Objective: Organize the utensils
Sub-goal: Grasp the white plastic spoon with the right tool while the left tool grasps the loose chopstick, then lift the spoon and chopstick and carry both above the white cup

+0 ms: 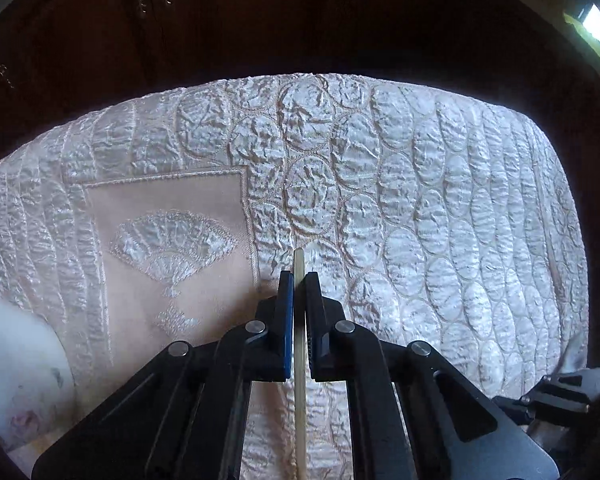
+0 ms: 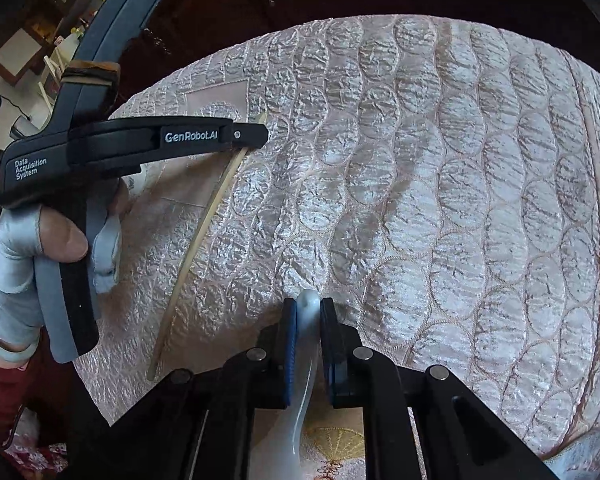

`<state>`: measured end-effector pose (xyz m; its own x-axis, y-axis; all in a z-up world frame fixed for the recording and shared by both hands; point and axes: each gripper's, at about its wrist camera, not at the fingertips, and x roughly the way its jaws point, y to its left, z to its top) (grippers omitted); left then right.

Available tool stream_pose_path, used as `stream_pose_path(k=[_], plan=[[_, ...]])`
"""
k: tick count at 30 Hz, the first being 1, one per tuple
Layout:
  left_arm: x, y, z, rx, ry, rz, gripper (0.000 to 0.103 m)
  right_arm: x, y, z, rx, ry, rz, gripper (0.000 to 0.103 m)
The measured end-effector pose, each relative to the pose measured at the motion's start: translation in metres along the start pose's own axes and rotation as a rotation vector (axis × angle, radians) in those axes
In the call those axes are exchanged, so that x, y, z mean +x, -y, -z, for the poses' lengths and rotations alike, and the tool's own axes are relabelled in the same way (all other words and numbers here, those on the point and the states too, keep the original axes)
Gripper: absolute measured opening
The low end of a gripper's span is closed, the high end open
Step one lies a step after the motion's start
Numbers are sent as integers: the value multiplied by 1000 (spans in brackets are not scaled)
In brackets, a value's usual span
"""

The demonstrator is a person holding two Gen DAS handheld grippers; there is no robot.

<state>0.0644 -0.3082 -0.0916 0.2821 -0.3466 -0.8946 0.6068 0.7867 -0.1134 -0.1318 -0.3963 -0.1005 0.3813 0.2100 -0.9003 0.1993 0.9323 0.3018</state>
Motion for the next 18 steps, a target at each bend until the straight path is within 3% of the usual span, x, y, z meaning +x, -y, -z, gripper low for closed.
stream_pose_path(k=[8, 18], plan=[[-87, -33, 38, -54, 116, 104, 4, -51, -23, -4, -27, 123, 6, 8], [-185, -62, 100, -70, 249, 94, 4, -86, -81, -14, -130, 212, -3, 7]])
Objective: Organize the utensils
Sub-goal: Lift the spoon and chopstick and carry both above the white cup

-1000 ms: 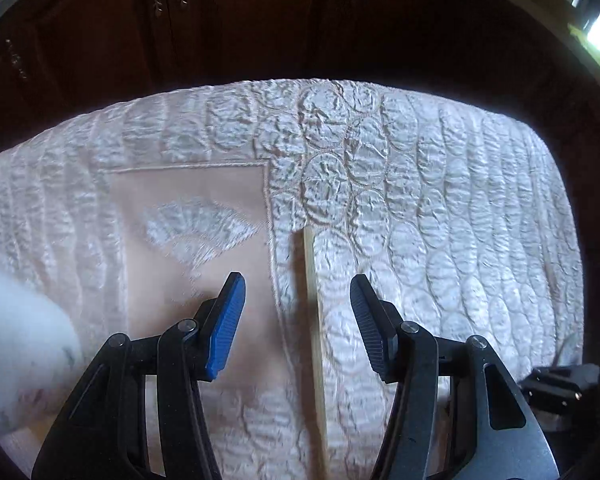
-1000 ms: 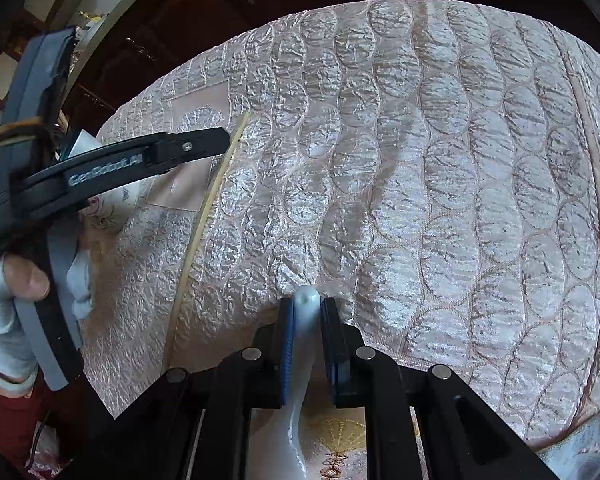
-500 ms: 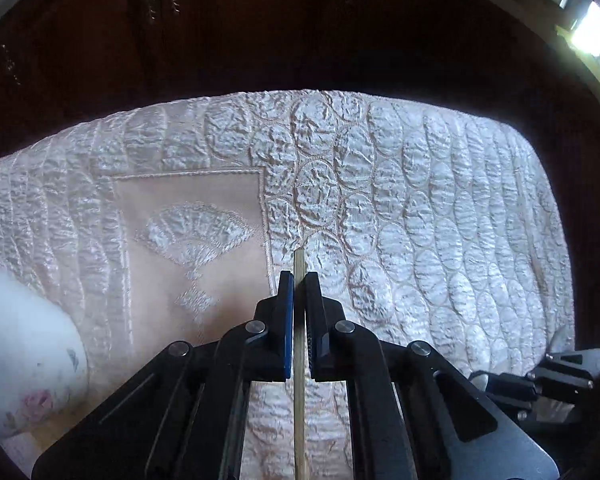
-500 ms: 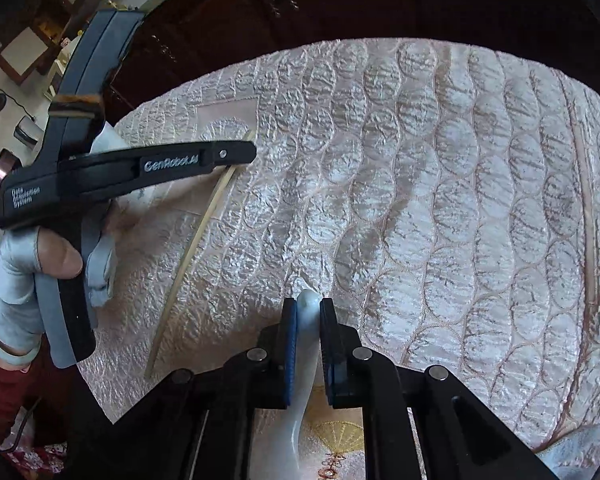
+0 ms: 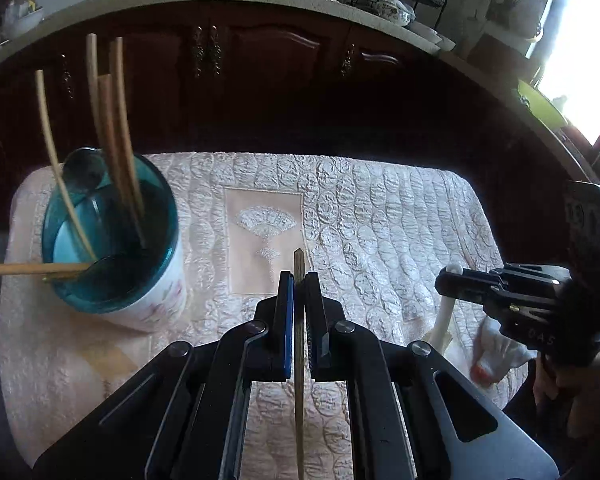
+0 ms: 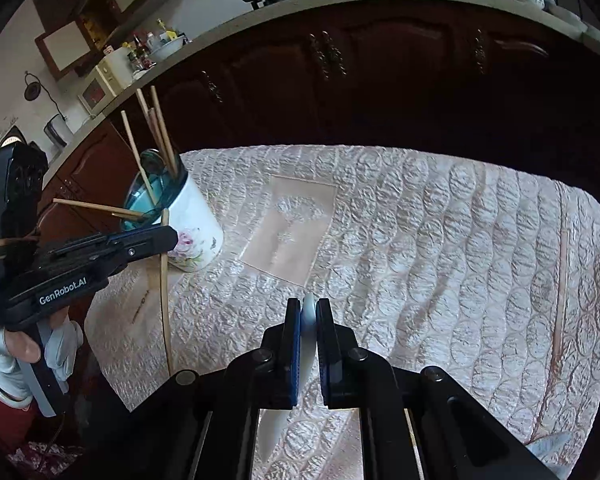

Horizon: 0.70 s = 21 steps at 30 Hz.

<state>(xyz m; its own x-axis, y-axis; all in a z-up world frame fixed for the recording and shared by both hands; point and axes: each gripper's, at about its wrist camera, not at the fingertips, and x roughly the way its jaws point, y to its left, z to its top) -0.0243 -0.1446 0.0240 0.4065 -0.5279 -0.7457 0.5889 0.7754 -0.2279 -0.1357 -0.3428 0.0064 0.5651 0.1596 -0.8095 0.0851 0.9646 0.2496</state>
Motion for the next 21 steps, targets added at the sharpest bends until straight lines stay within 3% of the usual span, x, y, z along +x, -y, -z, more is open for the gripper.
stream_pose_path(k=[12, 21], plan=[[-72, -22, -5, -26, 128, -49, 4, -19, -58, -28, -92, 47, -23, 7], [-100, -34, -15, -41, 191, -72, 4, -22, -83, -47, -137, 79, -29, 7]])
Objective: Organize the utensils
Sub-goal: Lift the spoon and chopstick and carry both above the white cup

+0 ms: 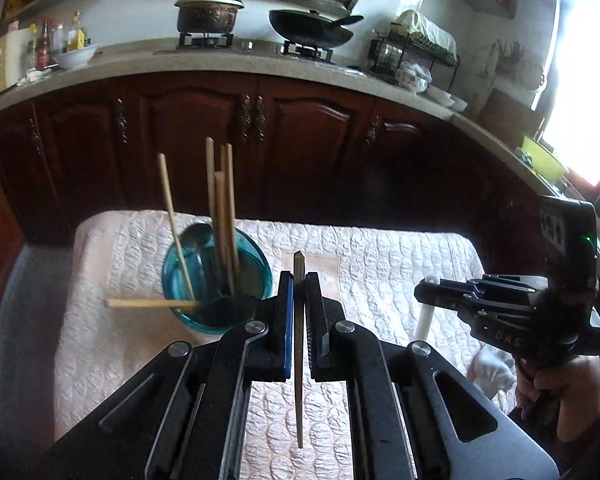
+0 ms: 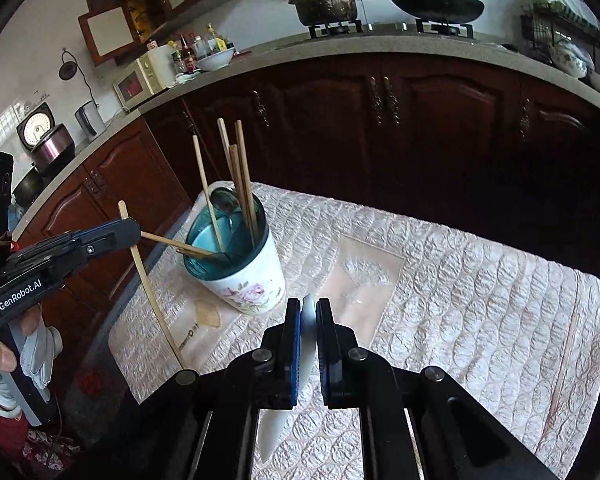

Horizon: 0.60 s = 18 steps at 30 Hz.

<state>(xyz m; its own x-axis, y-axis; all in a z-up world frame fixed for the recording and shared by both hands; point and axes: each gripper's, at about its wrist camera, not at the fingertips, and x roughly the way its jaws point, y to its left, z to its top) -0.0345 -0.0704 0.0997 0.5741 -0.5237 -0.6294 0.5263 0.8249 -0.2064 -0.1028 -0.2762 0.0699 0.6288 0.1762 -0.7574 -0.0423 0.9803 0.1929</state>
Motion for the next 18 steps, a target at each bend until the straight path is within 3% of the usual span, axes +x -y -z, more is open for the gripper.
stream_pose_path(k=[11, 18], plan=[[-16, -15, -8, -23, 32, -15, 4, 2, -17, -15, -24, 19, -17, 7], [-38, -28, -32, -43, 97, -29, 4, -1, -27, -28, -37, 41, -21, 7]])
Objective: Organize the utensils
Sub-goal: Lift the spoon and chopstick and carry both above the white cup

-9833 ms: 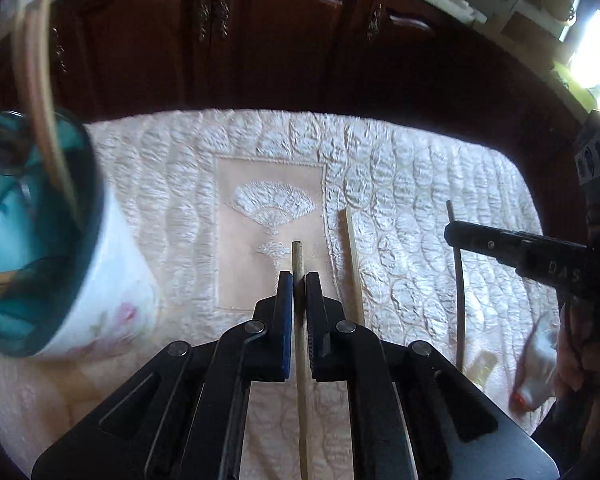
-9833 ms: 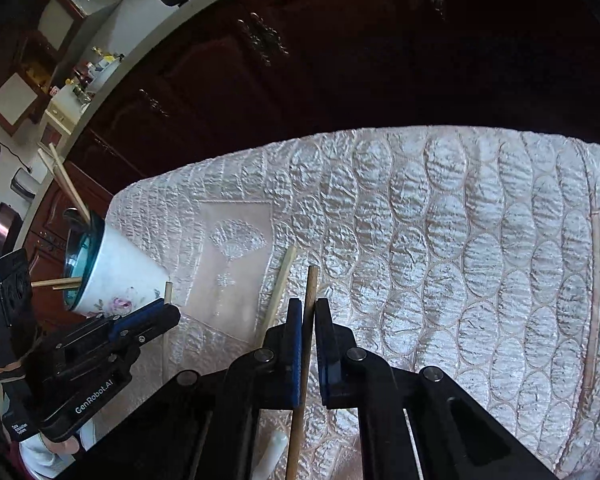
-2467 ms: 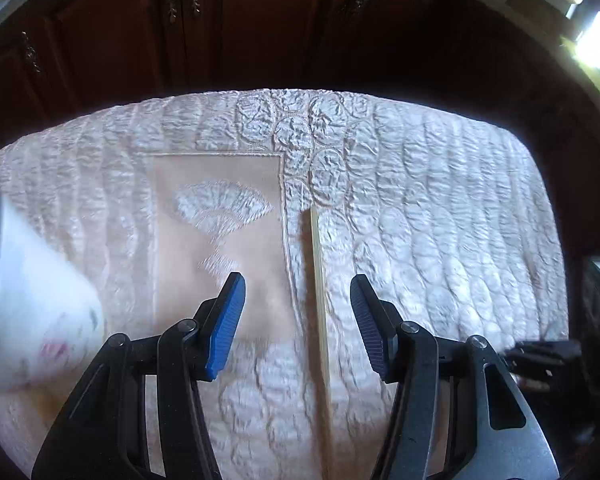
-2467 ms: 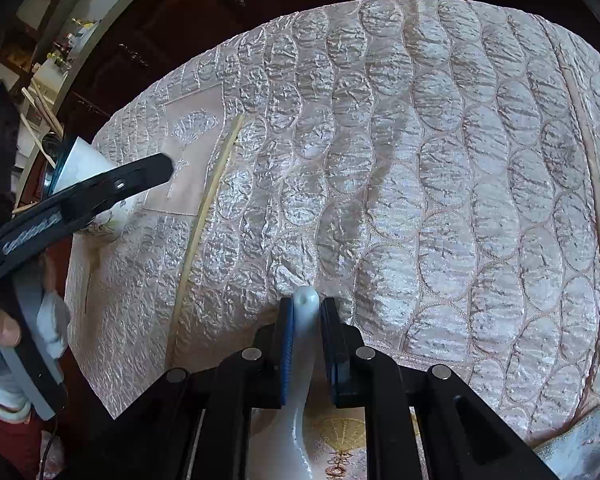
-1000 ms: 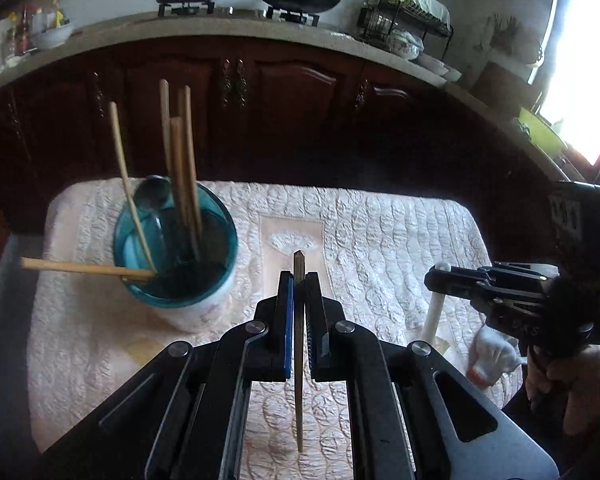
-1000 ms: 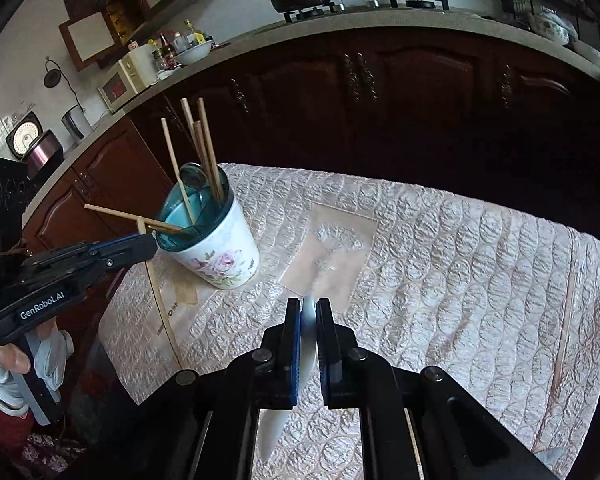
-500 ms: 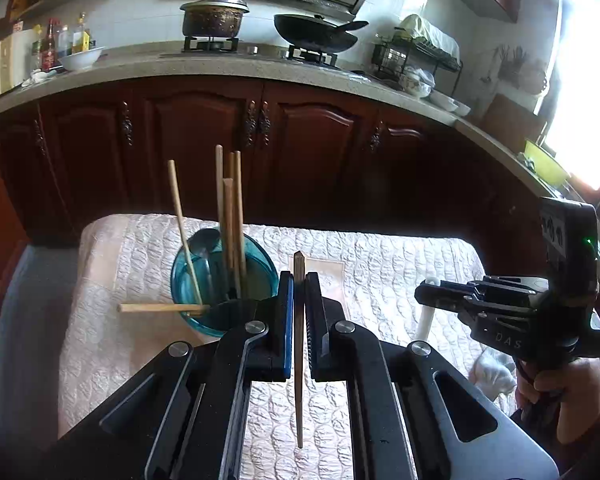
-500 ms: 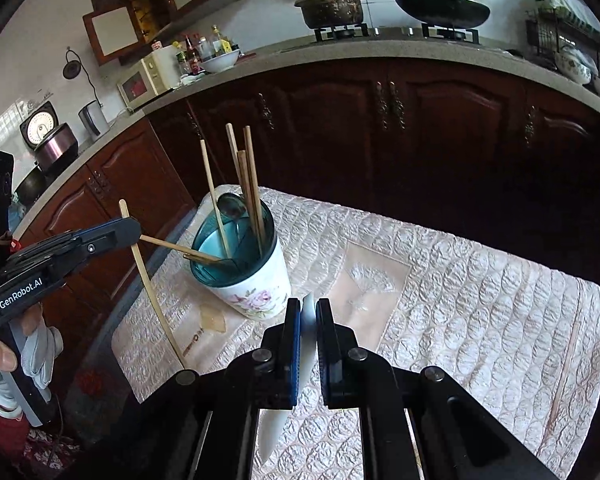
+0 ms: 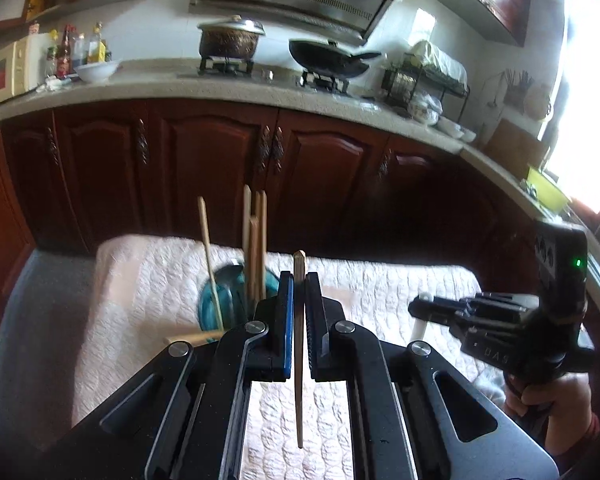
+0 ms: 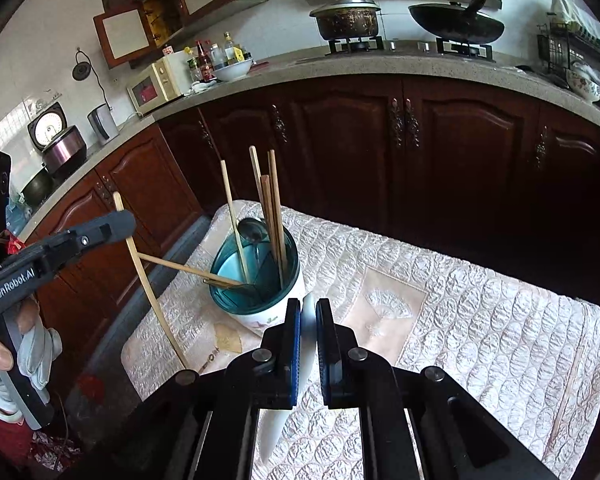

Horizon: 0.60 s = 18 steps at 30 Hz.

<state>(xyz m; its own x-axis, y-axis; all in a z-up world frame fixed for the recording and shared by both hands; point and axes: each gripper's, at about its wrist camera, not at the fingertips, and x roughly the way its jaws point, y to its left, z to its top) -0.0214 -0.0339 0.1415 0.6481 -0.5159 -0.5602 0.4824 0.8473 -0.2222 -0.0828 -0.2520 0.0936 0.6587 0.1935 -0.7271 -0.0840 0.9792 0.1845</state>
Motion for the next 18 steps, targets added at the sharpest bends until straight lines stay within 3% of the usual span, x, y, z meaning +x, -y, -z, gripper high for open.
stream_pose_path(k=[11, 18], plan=[[-17, -22, -58, -26, 180, -124, 4, 8, -17, -46, -15, 73, 8, 7], [17, -39, -76, -37, 222, -226, 4, 44, -26, -79, -18, 98, 29, 7]])
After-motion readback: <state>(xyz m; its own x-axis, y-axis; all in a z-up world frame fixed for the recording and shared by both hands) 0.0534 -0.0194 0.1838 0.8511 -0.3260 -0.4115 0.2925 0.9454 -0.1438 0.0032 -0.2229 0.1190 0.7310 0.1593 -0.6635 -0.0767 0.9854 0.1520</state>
